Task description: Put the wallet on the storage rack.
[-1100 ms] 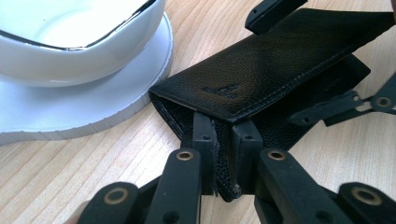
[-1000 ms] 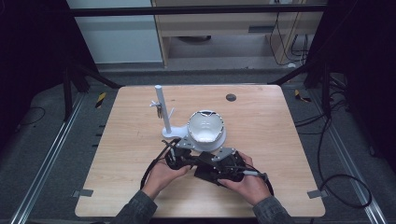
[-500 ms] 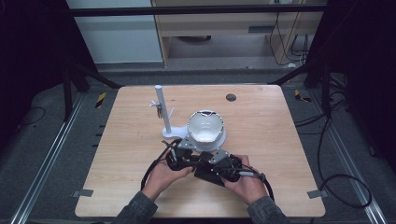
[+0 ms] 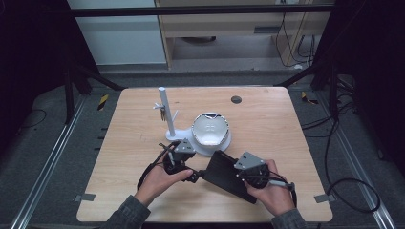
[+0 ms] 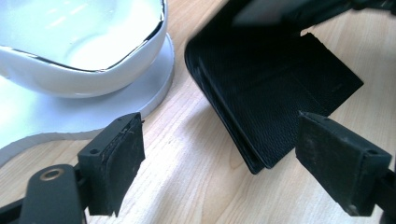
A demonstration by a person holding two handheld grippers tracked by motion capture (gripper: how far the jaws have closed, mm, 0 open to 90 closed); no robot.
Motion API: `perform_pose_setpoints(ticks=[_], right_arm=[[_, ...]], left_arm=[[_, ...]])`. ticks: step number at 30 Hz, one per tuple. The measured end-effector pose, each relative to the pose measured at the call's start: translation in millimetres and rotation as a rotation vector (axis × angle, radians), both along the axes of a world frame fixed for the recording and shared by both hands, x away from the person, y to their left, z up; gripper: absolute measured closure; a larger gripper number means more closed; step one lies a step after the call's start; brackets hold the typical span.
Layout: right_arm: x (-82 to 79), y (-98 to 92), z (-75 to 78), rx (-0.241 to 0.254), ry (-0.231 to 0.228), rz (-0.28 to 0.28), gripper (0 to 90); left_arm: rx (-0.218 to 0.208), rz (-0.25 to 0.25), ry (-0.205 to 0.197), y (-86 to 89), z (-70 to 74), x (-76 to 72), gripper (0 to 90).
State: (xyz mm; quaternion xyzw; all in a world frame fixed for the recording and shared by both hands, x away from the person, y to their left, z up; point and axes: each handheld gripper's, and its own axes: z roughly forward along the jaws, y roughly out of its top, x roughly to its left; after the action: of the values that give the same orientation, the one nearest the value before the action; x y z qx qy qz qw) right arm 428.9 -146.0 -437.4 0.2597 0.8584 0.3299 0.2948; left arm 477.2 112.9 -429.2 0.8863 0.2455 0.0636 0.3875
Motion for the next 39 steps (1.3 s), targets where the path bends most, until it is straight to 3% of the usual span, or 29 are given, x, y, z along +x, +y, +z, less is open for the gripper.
perform_pose_setpoints(ticks=[3,11,24,29,35,39], right_arm=[[-2.8,-11.0,4.7,0.083,-0.037,0.000,84.1],[-2.7,-32.8,2.6,0.218,-0.077,-0.033,84.2],[-2.1,-41.0,7.8,0.304,-0.123,-0.033,84.4],[-3.5,-41.0,11.8,0.327,-0.140,-0.022,84.5],[-5.0,-40.5,14.1,0.345,-0.157,-0.010,84.5],[-6.7,-38.9,16.5,0.358,-0.174,0.001,84.5]], left_arm=[[0.006,-0.009,0.000,-4.8,3.4,1.2,14.9],[0.018,-0.031,-0.040,-16.0,25.0,5.8,13.8],[0.067,-0.091,-0.068,-41.2,42.5,9.9,11.5],[0.077,-0.084,-0.061,-42.8,44.0,14.4,11.6],[0.093,-0.113,-0.056,-46.9,44.2,15.0,14.2],[0.102,-0.111,-0.030,-51.4,41.2,21.8,16.8]])
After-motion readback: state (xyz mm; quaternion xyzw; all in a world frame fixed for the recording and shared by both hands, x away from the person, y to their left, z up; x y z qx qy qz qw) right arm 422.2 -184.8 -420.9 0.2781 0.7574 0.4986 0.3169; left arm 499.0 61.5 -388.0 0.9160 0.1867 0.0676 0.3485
